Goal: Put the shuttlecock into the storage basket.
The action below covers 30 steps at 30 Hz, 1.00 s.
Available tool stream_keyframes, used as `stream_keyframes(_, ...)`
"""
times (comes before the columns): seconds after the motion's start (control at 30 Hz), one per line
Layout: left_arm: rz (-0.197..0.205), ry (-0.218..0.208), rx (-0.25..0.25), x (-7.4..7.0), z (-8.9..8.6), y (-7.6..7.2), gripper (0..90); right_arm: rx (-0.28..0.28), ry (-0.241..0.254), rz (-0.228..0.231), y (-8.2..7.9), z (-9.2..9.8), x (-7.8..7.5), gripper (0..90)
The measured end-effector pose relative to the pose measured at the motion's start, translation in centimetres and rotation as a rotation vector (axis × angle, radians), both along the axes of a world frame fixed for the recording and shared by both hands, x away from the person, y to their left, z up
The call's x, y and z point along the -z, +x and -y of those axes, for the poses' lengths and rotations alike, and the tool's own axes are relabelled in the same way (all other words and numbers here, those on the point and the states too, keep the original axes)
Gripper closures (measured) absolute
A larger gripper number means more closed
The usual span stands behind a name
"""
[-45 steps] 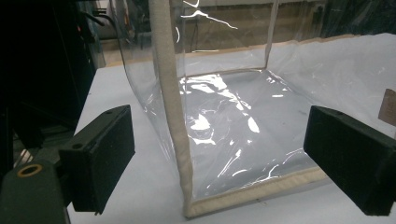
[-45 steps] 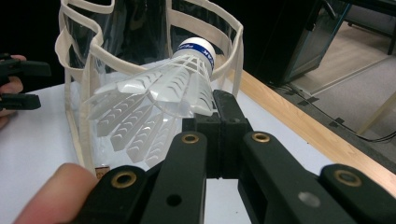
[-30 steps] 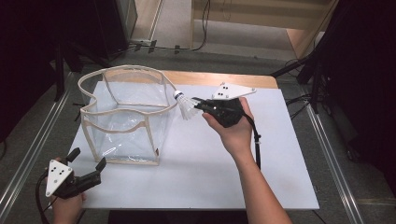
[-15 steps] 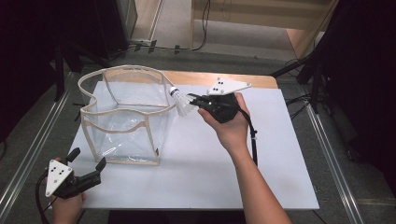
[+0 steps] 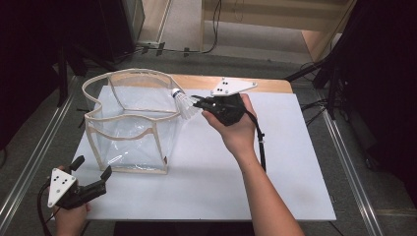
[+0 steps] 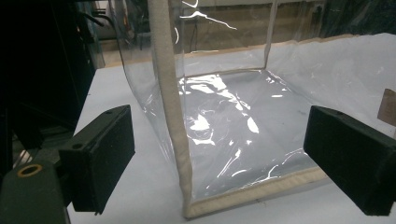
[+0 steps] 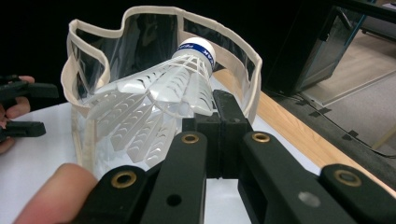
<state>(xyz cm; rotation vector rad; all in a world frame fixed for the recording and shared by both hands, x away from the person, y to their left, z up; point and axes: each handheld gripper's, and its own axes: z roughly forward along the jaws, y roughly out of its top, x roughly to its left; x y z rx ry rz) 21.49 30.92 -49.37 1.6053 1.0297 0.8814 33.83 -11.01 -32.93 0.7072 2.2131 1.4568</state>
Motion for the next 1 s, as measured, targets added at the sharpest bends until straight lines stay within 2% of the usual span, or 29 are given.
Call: stream_keyframes(1.0,0.001,-0.001,0.002,0.0,0.0,0.0,9.2,-0.016,-0.019,-0.018,2.4,-2.9,-0.4,87.3)
